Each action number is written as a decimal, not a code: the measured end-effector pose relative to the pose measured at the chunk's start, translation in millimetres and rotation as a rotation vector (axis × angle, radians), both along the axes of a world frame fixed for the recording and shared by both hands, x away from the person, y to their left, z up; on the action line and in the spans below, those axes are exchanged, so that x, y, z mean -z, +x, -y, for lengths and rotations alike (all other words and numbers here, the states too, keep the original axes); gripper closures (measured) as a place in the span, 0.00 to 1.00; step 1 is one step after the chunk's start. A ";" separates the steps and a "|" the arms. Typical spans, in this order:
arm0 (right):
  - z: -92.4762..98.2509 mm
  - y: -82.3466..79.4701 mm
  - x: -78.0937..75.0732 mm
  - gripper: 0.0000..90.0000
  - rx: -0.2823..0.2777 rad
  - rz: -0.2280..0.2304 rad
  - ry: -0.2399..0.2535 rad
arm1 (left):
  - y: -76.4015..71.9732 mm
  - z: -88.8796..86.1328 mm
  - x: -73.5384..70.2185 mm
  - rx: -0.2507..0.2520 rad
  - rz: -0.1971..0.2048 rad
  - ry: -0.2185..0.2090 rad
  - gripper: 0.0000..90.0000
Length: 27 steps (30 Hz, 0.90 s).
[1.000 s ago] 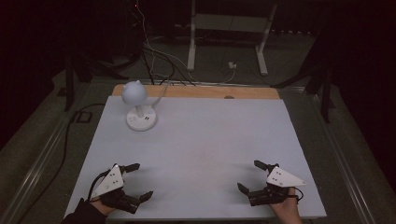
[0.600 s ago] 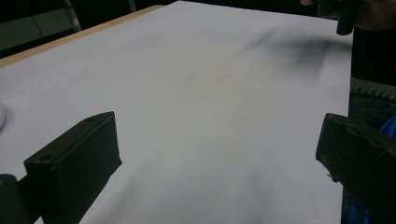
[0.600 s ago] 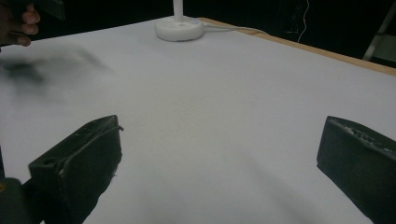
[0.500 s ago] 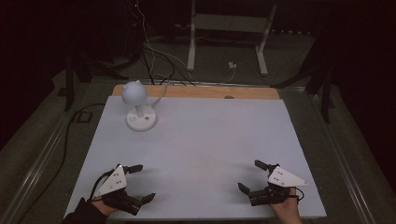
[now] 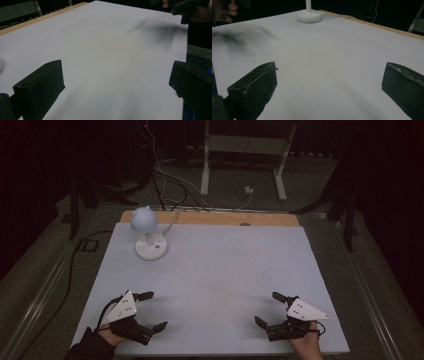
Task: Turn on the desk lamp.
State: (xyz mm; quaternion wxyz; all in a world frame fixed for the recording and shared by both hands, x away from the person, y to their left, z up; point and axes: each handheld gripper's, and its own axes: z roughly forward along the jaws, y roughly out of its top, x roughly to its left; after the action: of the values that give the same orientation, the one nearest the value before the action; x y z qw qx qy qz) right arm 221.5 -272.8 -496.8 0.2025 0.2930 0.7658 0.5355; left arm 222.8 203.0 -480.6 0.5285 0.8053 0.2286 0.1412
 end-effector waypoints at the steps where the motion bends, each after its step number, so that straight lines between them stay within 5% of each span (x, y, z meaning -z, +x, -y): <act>1: 0.0 0.1 0.0 0.00 -0.001 -0.001 0.000 | 1.6 -0.4 -1.3 -0.002 -0.003 0.001 0.00; 11: 0.1 0.3 0.3 0.00 -0.002 -0.011 0.002 | 15.6 -2.7 -12.9 -0.027 -0.004 0.007 0.00; 27: -0.4 0.4 0.5 0.00 -0.008 -0.021 0.007 | 41.9 -6.5 -32.4 -0.158 -0.003 0.003 0.00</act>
State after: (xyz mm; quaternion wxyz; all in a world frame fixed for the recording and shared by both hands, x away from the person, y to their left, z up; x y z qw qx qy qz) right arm 221.9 -272.4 -497.3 0.1915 0.2961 0.7672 0.5358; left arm 264.7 209.5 -448.2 0.5143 0.7856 0.2921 0.1818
